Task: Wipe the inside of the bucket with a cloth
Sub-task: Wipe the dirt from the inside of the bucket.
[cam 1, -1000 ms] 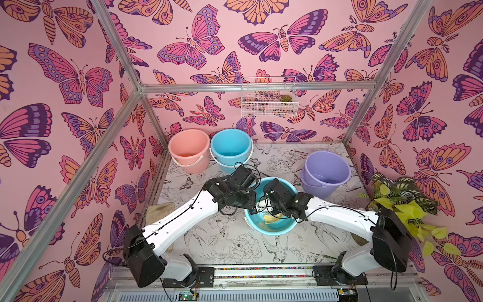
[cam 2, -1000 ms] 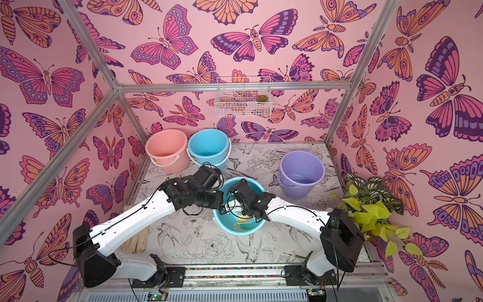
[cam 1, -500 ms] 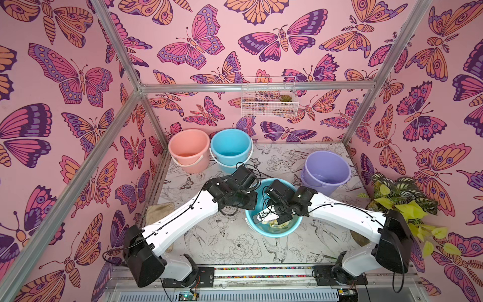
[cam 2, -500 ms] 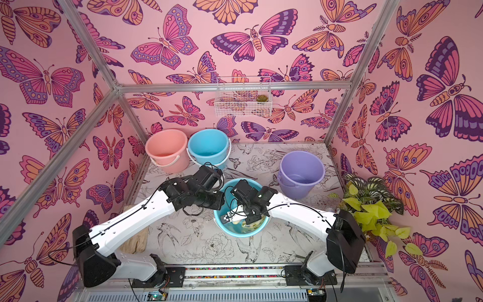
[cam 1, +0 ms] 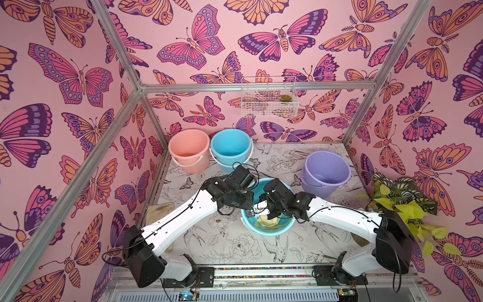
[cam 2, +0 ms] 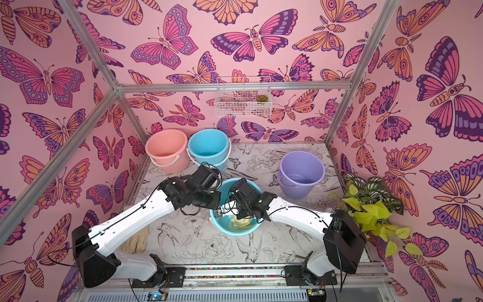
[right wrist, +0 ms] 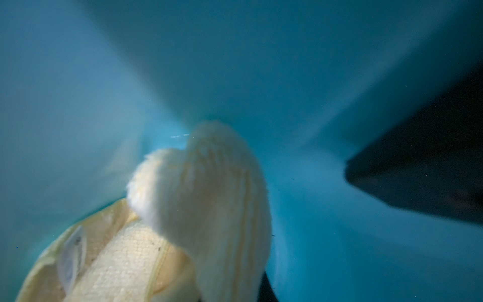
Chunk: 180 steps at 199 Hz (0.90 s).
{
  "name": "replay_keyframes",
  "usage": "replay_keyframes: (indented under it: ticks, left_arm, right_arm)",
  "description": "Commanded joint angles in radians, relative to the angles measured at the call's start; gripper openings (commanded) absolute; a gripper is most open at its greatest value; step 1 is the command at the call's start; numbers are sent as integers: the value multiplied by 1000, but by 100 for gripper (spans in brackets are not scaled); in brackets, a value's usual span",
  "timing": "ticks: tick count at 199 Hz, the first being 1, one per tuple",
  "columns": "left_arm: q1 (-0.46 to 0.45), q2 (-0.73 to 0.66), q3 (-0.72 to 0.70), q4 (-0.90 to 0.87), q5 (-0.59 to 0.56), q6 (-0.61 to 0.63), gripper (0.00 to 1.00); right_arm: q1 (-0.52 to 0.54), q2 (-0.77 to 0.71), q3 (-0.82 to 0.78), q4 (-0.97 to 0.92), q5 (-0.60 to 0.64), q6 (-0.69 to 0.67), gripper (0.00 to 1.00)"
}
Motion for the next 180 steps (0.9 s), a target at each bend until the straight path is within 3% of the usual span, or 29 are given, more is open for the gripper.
replay_keyframes:
  ticks: [1, 51, 94, 126, 148, 180]
  left_arm:
    - [-21, -7, 21, 88, 87, -27, 0]
    - [-22, 4, 28, 89, 86, -28, 0]
    - [-23, 0, 21, 80, 45, -31, 0]
    - [-24, -2, 21, 80, 40, -29, 0]
    - [-24, -4, 21, 81, 42, -26, 0]
    - [-24, -7, 20, 82, 31, -23, 0]
  right_arm:
    - [3, -19, 34, 84, 179, -98, 0]
    - [-1, -45, 81, -172, 332, -292, 0]
    - [-1, -70, 134, -426, 344, -307, 0]
    - [0, -32, 224, -700, 262, -190, 0]
    - [-1, -11, 229, -775, 175, -122, 0]
    - [-31, 17, 220, -822, -121, -54, 0]
